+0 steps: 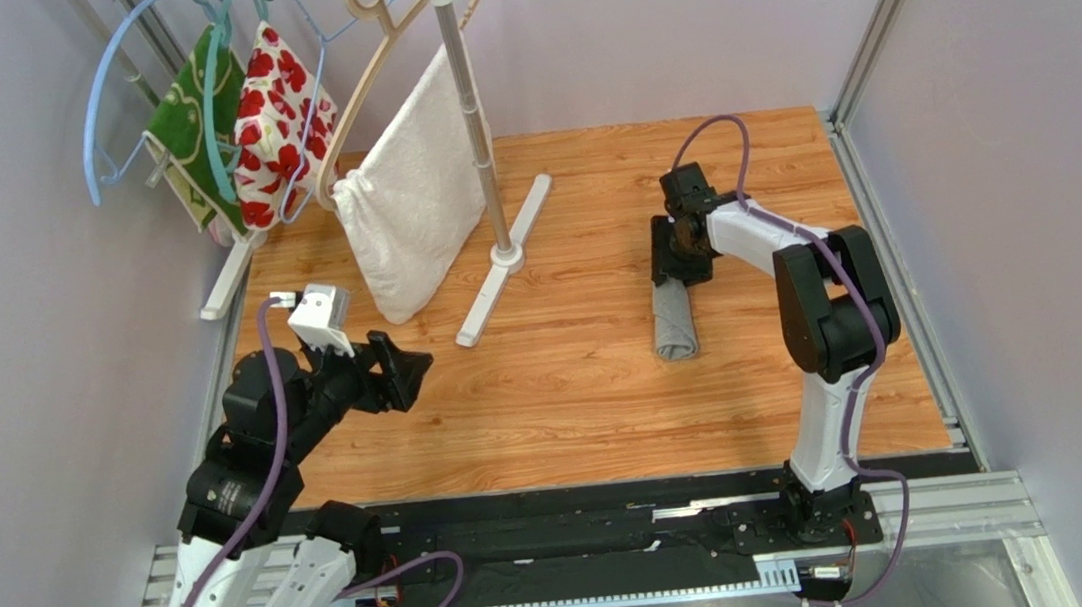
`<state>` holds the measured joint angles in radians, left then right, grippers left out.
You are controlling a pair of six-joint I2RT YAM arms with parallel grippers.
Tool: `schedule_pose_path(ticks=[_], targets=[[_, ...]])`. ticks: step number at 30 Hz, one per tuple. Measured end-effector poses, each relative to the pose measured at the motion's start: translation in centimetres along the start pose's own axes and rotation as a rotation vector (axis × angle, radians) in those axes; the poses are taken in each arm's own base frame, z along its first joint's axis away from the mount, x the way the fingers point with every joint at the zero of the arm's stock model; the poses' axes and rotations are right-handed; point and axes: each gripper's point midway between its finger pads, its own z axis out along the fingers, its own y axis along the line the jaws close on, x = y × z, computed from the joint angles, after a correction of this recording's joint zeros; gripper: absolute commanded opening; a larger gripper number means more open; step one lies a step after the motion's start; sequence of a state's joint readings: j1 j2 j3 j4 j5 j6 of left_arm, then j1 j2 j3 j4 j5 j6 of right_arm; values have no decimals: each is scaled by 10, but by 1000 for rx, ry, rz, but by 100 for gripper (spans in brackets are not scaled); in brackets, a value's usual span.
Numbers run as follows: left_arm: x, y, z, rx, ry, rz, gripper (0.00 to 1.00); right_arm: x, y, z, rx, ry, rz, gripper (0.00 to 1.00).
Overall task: Fold the napkin, place the utensils inside, and roll it up
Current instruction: Roll the napkin with the utensil
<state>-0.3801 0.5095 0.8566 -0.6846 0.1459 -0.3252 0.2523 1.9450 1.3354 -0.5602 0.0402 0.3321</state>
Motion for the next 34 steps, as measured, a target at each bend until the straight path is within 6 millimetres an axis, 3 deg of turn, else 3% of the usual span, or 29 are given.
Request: schedule_pose_path(ticks=[3,6,13,16,18,21,26,34], targets=[[1,5,-4,-23,-25,8,83,-2,5,-9,-39,-3,-38,57],[-1,8,-10,-40,-54,16,84,-12,16,-40,-103,-49,-67,58],[-7,12,-21,-63,-101,33,86,-54,49,-189,-294,-391,-121,58],[-13,11,-30,-67,-127,52,89,-45,48,-250,-361,-548,-133,58],[-18,11,-37,-71,-153,66,92,-29,40,-271,-381,-611,-133,58],[-24,13,-46,-87,-197,85,93,2,20,-275,-371,-665,-123,58],[-26,22,-49,-135,-221,86,93,43,-12,-258,-298,-691,-106,58],[-22,33,-46,-189,-213,79,94,50,-31,-269,-245,-770,-74,58]])
